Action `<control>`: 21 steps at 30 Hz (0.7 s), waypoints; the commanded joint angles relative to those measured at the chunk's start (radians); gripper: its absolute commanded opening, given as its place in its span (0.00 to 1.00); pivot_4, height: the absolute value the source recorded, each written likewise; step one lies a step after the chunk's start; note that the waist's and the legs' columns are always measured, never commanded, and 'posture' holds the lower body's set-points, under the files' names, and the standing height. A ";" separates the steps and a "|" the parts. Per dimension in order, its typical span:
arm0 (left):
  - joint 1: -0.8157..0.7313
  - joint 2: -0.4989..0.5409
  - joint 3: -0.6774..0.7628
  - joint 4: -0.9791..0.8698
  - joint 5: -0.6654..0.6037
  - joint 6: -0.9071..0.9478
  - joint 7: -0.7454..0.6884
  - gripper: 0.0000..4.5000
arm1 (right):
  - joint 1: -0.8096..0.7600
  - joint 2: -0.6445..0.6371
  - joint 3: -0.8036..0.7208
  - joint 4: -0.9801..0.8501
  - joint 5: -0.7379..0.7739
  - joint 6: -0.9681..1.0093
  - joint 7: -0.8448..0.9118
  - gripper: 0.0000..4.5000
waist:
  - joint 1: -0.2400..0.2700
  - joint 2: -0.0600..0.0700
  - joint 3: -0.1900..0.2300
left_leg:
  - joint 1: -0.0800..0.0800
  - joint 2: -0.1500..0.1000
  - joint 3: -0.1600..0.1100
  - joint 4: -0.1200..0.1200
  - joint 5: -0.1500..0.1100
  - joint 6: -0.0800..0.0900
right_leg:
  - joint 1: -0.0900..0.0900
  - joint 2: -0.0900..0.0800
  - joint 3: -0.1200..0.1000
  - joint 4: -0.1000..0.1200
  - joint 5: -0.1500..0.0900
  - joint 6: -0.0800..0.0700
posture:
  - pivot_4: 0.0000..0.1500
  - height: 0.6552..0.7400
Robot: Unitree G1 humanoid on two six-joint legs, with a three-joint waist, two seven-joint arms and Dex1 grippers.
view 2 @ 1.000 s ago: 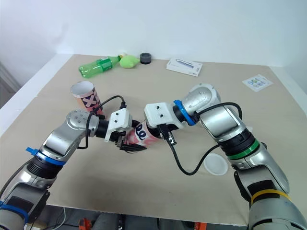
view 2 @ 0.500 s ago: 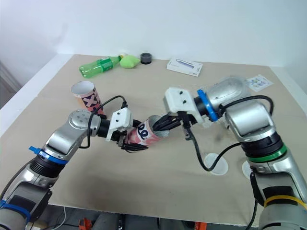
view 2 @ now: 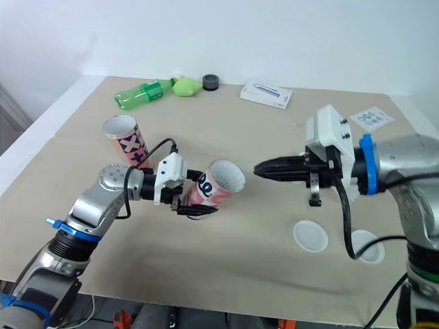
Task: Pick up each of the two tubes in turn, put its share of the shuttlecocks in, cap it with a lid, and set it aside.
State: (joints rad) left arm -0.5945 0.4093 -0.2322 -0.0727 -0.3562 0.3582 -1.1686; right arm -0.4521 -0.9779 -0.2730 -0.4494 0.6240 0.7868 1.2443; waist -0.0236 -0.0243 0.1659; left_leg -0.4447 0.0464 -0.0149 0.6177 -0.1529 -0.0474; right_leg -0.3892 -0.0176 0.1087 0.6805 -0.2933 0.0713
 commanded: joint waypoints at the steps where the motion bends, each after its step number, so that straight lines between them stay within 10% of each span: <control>1: 0.011 -0.028 0.082 -0.063 -0.132 0.019 -0.012 0.83 | 0.079 -0.025 -0.128 -0.072 0.046 0.036 -0.054 0.00 | 0.000 0.000 0.000 | 0.000 0.000 0.000 0.000 0.000 0.000 | 0.000 0.000 0.000 0.000 0.000 0.000 | 1.00 0.87; 21: 0.098 -0.262 0.021 0.489 0.019 -0.608 -0.168 0.83 | 0.523 -0.012 -0.454 -0.223 0.134 0.095 -0.191 0.00 | 0.000 0.000 0.001 | 0.000 -0.001 -0.003 0.001 0.000 0.000 | 0.001 0.001 -0.001 0.000 0.000 0.001 | 1.00 0.87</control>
State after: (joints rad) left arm -0.4944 0.1392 -0.2059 0.3865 -0.3665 -0.1756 -1.3173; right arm 0.0602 -0.9832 -0.6719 -0.6410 0.7418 0.8834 1.0591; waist -0.0237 -0.0246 0.1667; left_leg -0.4444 0.0457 -0.0176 0.6187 -0.1526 -0.0475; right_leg -0.3876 -0.0163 0.1076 0.6803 -0.2932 0.0725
